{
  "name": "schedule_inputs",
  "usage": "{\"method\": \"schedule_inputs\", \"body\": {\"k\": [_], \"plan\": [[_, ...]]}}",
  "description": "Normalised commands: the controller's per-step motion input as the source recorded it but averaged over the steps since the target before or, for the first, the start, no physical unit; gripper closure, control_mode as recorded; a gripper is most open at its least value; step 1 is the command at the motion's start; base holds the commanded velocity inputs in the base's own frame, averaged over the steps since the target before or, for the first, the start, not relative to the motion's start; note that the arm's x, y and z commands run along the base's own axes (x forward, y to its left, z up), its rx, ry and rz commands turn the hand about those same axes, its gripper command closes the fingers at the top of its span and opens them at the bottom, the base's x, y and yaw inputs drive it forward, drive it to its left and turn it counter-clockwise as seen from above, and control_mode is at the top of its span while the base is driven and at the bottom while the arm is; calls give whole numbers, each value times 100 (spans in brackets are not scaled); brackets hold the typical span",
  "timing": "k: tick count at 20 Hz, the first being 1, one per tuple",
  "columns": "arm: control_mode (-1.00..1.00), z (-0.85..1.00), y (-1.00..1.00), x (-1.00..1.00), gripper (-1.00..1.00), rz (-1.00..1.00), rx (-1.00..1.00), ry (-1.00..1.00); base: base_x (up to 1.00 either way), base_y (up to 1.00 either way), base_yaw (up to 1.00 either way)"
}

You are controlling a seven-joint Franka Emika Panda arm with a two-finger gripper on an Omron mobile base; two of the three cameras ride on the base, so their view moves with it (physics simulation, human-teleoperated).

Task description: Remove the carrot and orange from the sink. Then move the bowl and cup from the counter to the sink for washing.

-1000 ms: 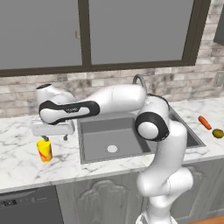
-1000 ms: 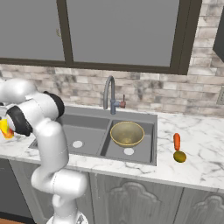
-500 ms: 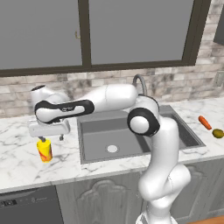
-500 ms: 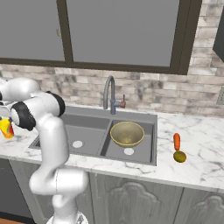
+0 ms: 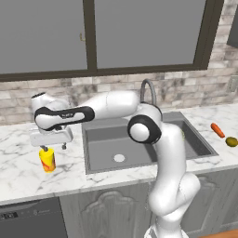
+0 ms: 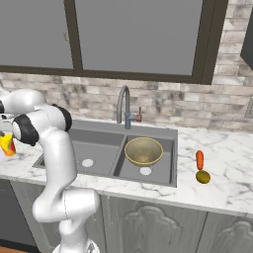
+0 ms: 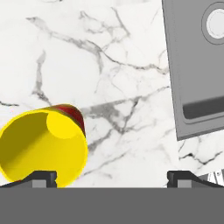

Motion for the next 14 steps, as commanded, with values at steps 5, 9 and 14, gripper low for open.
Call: {"method": "schedule_inputs", "body": {"k": [5, 9, 14], "plan": [[-100, -14, 3, 14, -100, 0, 0, 1, 0, 0, 0], [-100, -13, 7, 15, -100, 0, 0, 0, 0, 0, 0], [-100, -13, 10, 15, -100, -1, 0, 0, 0, 0, 0]]}}
